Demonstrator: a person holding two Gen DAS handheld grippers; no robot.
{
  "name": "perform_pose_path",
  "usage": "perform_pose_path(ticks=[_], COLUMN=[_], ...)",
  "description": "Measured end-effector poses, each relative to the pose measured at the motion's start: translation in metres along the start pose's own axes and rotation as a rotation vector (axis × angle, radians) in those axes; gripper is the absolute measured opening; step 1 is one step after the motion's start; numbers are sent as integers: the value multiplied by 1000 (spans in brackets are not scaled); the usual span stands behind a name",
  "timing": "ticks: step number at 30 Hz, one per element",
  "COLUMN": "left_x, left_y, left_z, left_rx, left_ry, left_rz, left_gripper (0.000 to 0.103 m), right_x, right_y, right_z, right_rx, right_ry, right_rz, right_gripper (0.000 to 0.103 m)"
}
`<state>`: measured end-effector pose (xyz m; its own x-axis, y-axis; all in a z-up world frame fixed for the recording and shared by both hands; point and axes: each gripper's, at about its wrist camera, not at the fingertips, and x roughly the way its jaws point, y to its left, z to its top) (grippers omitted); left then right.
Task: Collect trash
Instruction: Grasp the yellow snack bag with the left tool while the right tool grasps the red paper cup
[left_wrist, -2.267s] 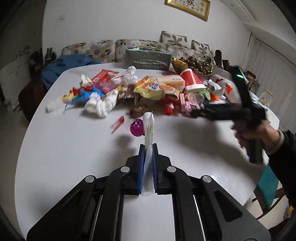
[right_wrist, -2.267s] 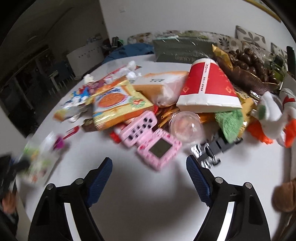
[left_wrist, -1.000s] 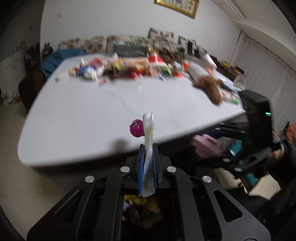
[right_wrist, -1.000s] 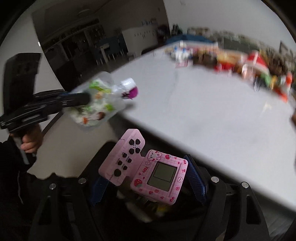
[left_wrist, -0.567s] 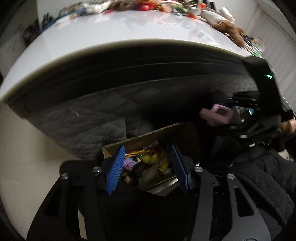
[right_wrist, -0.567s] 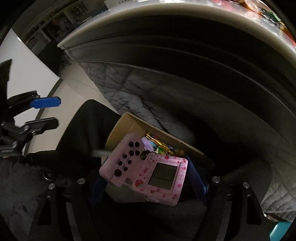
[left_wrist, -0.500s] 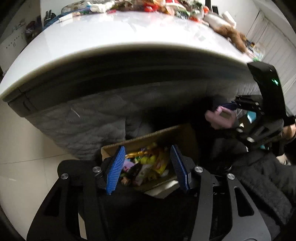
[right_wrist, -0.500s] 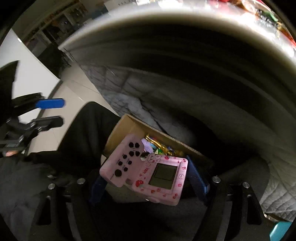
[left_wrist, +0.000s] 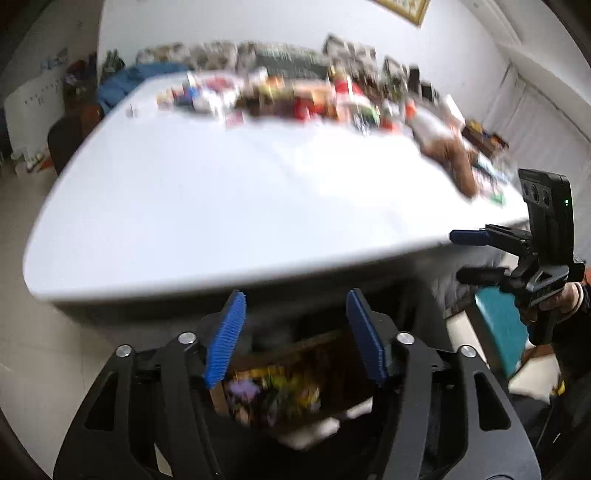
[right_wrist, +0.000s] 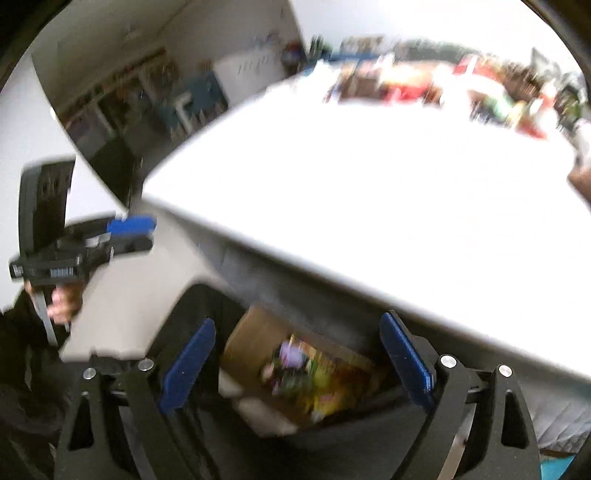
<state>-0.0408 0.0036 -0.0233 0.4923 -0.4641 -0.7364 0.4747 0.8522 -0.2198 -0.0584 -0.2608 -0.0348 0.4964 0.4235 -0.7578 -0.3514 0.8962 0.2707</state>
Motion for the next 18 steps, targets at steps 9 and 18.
perform_pose_path(ticks=[9, 18], left_x=[42, 76], left_y=[15, 26], left_z=[86, 119], left_rx=[-86, -180], left_ry=[-111, -109], left_rz=[103, 99], left_gripper=[69, 80], right_x=[15, 49], right_y=[-115, -169], right_z=[112, 228], right_rx=[203, 230], right_ry=[-181, -253], right_rz=[-234, -260], right_gripper=[93, 95])
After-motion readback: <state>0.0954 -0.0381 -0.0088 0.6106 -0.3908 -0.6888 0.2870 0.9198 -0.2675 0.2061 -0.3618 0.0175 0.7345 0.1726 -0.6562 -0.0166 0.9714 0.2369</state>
